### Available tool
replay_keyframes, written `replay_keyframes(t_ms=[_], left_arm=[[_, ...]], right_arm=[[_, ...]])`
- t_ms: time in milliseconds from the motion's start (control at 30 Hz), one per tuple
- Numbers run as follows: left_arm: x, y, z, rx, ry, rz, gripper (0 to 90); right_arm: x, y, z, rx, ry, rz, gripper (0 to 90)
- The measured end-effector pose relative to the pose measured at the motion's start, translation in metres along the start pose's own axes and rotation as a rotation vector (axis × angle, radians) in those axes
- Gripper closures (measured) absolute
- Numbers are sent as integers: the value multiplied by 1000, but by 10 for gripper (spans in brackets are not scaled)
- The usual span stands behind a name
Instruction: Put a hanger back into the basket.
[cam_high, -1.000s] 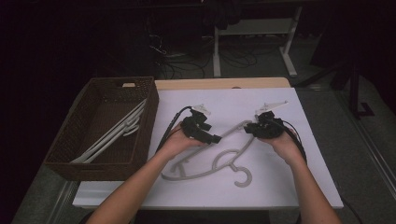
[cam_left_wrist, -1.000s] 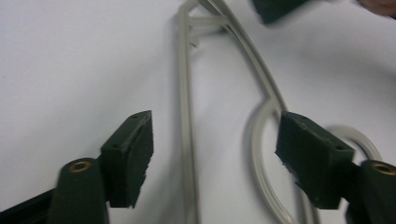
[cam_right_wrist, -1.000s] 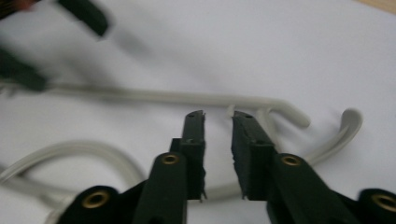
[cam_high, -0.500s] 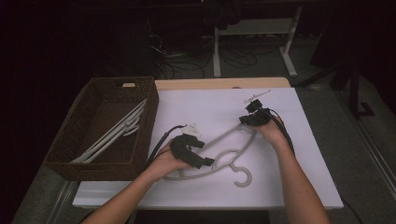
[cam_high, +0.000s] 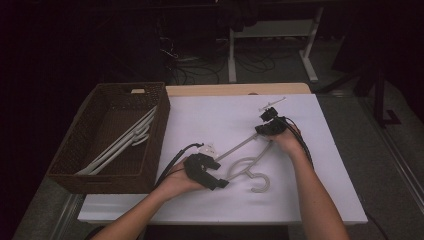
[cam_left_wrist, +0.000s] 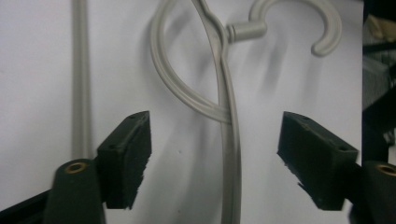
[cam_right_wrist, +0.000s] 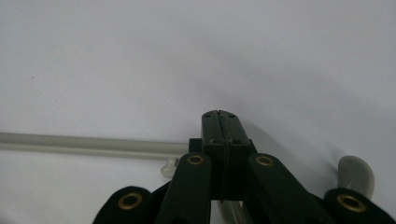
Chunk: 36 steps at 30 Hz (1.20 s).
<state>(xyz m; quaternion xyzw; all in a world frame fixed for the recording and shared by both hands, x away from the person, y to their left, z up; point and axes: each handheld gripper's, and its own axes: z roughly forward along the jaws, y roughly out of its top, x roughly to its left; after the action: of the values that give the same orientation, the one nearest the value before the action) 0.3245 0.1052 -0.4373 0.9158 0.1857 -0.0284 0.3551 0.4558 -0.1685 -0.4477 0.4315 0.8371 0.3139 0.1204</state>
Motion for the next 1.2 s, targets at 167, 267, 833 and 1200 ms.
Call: replay_keyframes(t_ms=[167, 267, 833, 1200], left_arm=[[-2, 4, 12, 84, -22, 34, 496], [-2, 6, 17, 121, -30, 52, 586], [5, 9, 12, 119, -28, 6, 817], [6, 11, -10, 55, -14, -9, 819]], right_arm=[[0, 2, 1, 15, -4, -11, 895], [0, 2, 1, 16, -3, -12, 895], [-1, 6, -15, -63, 34, 15, 711], [-2, 7, -75, -156, 26, 24, 460]])
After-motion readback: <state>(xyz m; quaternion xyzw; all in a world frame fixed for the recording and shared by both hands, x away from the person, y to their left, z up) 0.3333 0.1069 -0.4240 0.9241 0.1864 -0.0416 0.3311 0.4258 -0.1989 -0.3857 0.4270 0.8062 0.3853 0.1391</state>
